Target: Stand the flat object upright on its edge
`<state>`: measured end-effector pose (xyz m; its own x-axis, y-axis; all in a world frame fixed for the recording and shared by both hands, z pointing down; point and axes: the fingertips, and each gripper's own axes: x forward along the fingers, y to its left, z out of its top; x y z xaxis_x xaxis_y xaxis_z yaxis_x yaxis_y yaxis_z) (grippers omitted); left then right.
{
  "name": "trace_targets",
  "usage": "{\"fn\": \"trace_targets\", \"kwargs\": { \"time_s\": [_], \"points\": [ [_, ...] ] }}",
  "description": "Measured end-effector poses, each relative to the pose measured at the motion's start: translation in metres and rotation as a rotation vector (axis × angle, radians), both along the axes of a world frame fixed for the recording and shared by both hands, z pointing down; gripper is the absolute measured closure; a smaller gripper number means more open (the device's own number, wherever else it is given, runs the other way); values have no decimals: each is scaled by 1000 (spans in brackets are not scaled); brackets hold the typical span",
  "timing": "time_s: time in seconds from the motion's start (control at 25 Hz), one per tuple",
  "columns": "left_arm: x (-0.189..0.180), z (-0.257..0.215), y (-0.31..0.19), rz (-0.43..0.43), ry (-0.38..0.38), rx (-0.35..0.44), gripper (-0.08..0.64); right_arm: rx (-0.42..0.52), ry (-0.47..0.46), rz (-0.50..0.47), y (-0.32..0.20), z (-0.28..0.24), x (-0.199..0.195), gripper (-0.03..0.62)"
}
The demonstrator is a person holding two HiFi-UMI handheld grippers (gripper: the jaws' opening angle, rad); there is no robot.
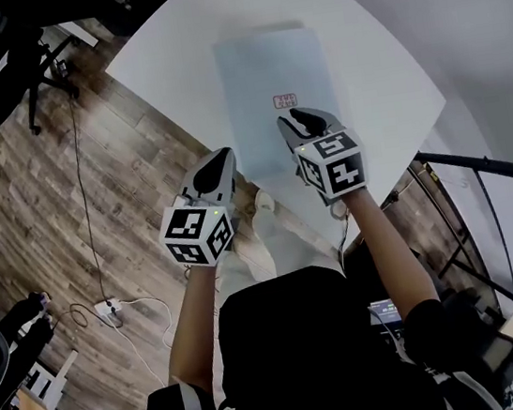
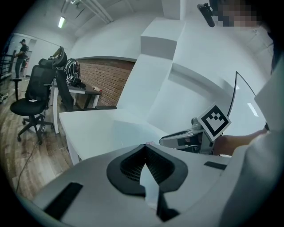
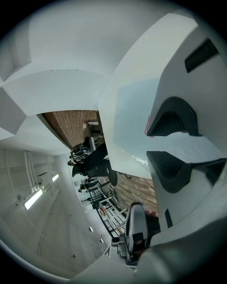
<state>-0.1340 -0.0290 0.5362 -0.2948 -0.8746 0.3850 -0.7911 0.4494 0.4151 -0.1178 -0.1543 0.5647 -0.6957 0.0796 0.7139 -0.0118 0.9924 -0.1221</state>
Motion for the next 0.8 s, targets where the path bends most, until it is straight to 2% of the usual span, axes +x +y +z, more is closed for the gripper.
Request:
{"fn": "trace_targets", "kwargs": {
  "time_s": [0.36,0.56,0.8],
  "points": [
    [-1,9,0,2,14,-21,549,2,45,39,-19,22,-4,359],
    [-6,12,5,-36,30,-23,549,30,69,54,-29,31,-5,339],
    [-6,13,5,-77,63,-6,549,14,88,83,-38,39,-8,333]
  ]
}}
